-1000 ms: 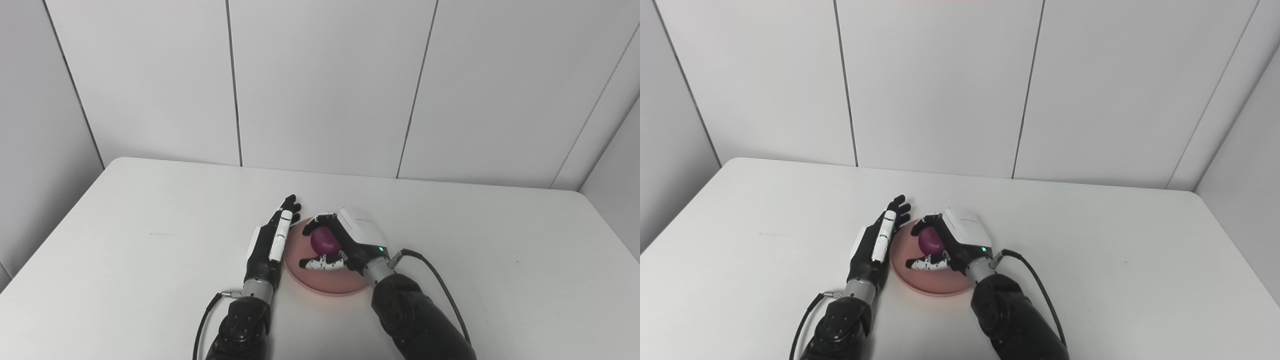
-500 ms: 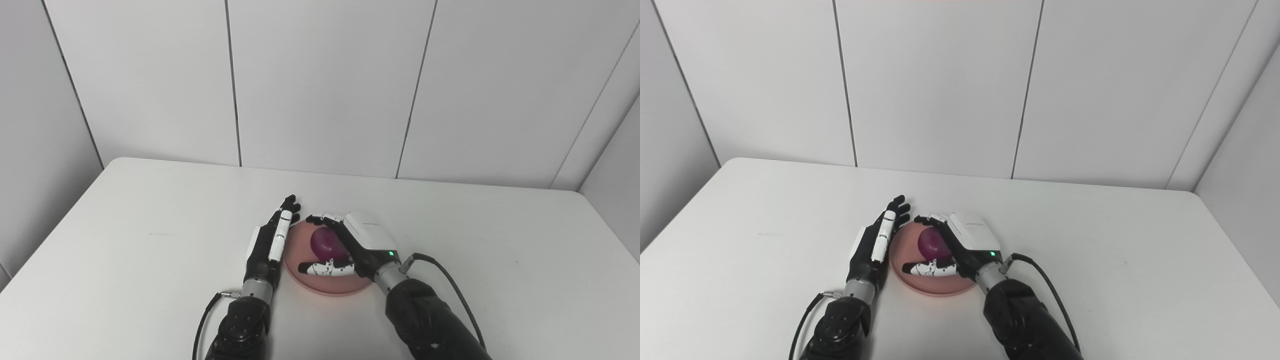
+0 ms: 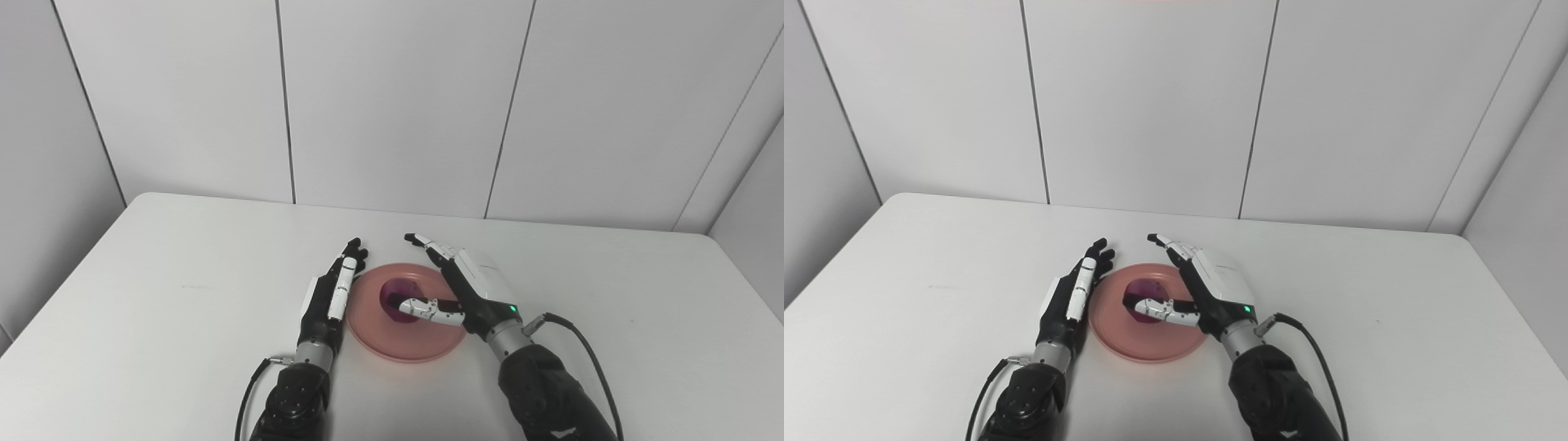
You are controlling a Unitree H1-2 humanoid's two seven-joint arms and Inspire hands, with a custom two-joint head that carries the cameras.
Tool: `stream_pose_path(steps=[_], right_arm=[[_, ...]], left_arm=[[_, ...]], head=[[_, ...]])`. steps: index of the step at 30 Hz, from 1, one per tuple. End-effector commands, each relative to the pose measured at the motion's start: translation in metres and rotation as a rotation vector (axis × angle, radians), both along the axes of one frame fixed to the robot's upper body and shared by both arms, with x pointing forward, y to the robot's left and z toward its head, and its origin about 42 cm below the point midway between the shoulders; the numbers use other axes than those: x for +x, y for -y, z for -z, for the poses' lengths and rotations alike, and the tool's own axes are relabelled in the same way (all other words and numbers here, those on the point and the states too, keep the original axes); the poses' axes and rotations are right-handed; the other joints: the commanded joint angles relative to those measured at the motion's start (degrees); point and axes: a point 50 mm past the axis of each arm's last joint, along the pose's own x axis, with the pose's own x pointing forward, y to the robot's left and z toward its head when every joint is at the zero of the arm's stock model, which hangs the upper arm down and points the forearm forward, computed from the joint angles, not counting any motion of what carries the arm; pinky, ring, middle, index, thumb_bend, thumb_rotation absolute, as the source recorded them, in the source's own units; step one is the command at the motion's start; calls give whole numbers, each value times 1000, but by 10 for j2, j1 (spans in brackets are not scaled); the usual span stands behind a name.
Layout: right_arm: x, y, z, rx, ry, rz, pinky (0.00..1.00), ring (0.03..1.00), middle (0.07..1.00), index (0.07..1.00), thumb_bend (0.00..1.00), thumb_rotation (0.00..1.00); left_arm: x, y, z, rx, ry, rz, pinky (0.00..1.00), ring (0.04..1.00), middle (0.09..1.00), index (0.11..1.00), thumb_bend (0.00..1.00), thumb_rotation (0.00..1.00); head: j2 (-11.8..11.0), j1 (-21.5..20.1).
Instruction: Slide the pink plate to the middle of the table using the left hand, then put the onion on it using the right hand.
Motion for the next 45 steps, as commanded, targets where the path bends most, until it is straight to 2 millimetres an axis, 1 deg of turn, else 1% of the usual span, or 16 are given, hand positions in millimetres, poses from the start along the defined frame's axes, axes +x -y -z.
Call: stream_pose_path(steps=[1,2,4,6,10,11,14,18,21,26,28,31,33,39,43,45], right_arm=[[3,9,-20,36,73,12,874,907,904,918,885,944],[2,11,-20,44,78,16,862,903,907,919,872,977],[0,18,-19,89,75,26,853,902,907,921,859,997],[-3,25,-16,152,47,41,854,909,912,926,845,999],[-8,35,-11,252,-10,60,803,914,949,959,827,1000],[-10,39,-9,269,-24,66,804,919,958,966,813,1000],[-13,48,-3,325,-67,83,849,946,981,980,817,1000],[-17,55,9,404,-93,111,890,961,982,983,808,1000],[-18,57,14,453,-110,118,949,978,981,987,790,1000],[-17,57,24,550,-172,131,985,980,976,991,815,1000],[-17,58,26,584,-192,133,997,983,974,992,798,1000],[-16,58,30,645,-211,133,1000,987,985,991,769,1000],[-15,59,33,673,-211,145,1000,973,973,977,737,1000],[-13,60,41,740,-192,179,994,954,953,966,739,1000],[-14,60,45,758,-150,213,951,924,921,934,701,1000],[-14,60,46,759,-131,216,946,924,927,938,685,1000]], left_arm=[[8,6,-10,-13,30,16,913,913,902,888,516,1000],[8,6,-10,-13,30,16,913,911,901,887,512,1000],[8,6,-10,-12,29,15,918,913,903,890,512,1000],[8,5,-10,-13,26,14,921,914,902,891,511,1000],[7,3,-11,-13,29,18,924,909,900,893,508,1000],[7,3,-10,-11,30,19,924,909,899,892,508,1000],[7,1,-10,-7,32,18,919,907,896,890,511,1000],[7,-2,-10,-7,36,17,905,902,891,887,507,1000],[6,-4,-9,-6,35,17,907,903,893,888,506,1000],[6,-9,-9,-1,35,18,905,901,893,890,503,1000],[6,-12,-8,0,38,20,907,903,898,895,498,1000],[5,-18,-7,7,40,12,911,905,902,897,496,1000],[4,-21,-6,7,36,7,919,906,901,898,510,1000],[-2,-32,-3,36,33,-31,889,884,881,872,510,1000],[-4,-38,-3,36,28,-31,893,889,887,871,515,1000],[-5,-41,-3,21,31,-20,917,908,905,887,514,1000]], head=[[0,0],[0,0],[0,0],[-1,-4],[0,-5],[0,-6],[0,-6],[0,-7],[-2,-9],[-3,-14],[-3,-14],[-3,-13],[-3,-13],[-2,-15],[-2,-15],[1,-17]])
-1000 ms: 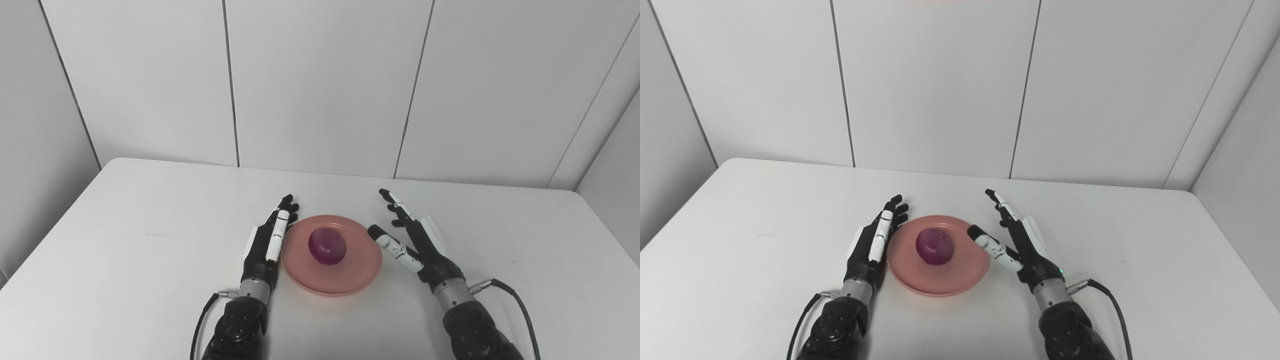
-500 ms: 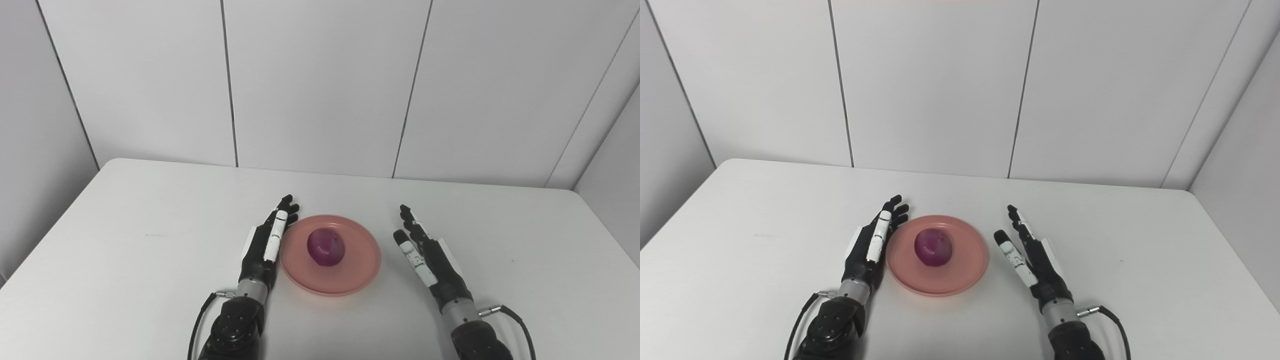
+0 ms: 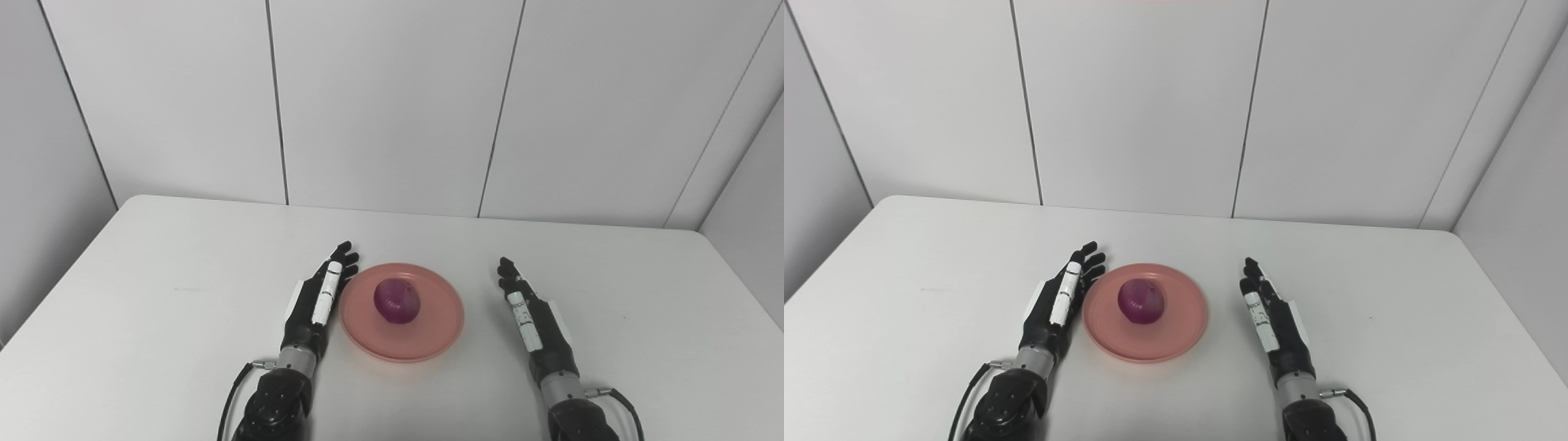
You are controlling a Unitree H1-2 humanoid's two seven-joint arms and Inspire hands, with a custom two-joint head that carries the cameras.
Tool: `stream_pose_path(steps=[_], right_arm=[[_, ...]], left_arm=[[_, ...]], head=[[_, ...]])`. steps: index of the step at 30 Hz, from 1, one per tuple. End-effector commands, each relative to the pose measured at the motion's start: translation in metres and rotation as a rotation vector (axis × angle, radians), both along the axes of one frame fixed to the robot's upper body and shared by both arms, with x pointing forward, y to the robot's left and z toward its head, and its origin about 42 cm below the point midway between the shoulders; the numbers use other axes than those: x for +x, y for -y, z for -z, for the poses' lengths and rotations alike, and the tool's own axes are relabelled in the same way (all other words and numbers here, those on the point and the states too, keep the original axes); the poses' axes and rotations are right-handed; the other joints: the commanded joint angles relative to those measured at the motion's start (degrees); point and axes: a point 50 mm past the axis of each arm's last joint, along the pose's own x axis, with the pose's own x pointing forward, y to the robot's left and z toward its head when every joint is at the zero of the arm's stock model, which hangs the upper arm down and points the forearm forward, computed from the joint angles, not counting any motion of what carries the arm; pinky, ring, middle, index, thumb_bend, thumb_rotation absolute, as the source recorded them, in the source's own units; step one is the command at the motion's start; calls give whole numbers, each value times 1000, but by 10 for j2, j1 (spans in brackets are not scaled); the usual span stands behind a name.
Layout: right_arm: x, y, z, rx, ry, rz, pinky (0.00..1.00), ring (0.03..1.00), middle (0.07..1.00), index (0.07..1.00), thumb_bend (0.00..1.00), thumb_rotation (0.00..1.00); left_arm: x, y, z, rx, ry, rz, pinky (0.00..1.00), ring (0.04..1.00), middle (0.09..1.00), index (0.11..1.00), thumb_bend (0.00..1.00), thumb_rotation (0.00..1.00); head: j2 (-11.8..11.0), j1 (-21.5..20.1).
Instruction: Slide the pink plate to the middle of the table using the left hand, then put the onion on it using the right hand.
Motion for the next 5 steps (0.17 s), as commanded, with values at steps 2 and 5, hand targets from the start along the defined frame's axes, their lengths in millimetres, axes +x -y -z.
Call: stream_pose_path(steps=[2,5], right_arm=[[10,-3,-19,10,121,14,944,923,927,938,685,1000],[9,-4,-18,27,121,16,949,929,936,945,681,1000]], left_arm=[[-1,-20,-5,13,24,-20,921,912,909,892,517,1000],[-3,-25,-4,21,34,-20,923,913,909,894,523,1000]], head=[[2,-3],[2,-3]])
